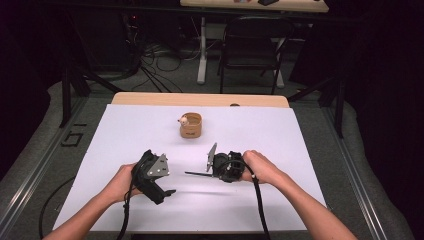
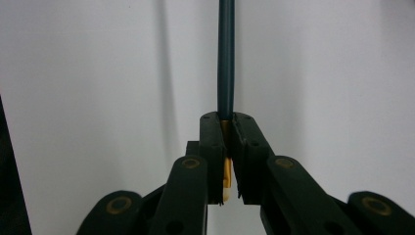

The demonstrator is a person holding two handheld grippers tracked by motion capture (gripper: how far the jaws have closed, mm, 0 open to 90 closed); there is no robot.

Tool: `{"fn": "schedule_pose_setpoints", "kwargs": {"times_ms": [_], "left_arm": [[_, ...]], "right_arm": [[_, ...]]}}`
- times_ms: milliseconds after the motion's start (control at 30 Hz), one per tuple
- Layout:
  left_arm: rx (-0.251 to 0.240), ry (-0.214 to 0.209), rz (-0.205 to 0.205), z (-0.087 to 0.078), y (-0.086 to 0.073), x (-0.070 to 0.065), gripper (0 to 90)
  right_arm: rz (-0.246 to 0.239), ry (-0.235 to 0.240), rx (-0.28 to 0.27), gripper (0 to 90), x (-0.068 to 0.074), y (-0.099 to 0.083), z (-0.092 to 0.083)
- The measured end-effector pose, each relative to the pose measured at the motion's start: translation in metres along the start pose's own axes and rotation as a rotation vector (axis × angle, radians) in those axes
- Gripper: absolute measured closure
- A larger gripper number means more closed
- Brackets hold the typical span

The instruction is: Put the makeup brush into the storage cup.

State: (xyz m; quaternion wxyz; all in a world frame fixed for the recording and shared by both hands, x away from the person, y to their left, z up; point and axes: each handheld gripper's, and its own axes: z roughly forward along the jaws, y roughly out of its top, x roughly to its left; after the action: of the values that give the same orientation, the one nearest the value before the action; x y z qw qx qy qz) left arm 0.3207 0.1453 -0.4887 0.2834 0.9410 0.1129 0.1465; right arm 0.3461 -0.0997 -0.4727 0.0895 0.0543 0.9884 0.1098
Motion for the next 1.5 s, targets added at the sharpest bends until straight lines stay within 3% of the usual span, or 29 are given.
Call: {"fn": "schedule_pose_setpoints", "kwargs": {"times_ms": [167,333,467,600,633,667,900,1300,1500], "left_arm": [[0.032,-0.033,0.034,0.005,0.012,0.002,0.0],[0.056,-0.041,0.059,0.012,0.020,0.003,1.6],[0.070,-0.078,0.080,0.017,0.024,0.003,15.3],[0.068,-0.086,0.088,0.019,0.026,0.002,29.6],[0.067,-0.099,0.090,0.020,0.026,0.002,29.6],[0.066,-0.111,0.096,0.022,0.027,0.003,37.4],[0.063,-0.155,0.105,0.027,0.029,0.002,57.4],[0.068,-0.209,0.117,0.032,0.031,0.001,71.3],[0.045,-0.234,0.127,0.035,0.031,0.000,82.3]], "right_arm": [[-0.014,0.000,0.000,84.3,0.003,0.005,0.001],[-0.039,-0.001,0.000,84.3,0.006,0.009,0.002],[-0.057,-0.001,0.001,84.3,0.007,0.012,0.003],[-0.072,0.003,-0.002,84.3,0.009,0.014,0.003],[-0.079,0.001,-0.001,84.3,0.009,0.015,0.003],[-0.087,0.004,0.000,84.3,0.010,0.016,0.003],[-0.103,0.002,0.003,84.3,0.012,0.021,0.005],[-0.126,0.001,0.005,84.3,0.015,0.026,0.007],[-0.139,0.019,-0.003,84.3,0.015,0.025,0.008]]}}
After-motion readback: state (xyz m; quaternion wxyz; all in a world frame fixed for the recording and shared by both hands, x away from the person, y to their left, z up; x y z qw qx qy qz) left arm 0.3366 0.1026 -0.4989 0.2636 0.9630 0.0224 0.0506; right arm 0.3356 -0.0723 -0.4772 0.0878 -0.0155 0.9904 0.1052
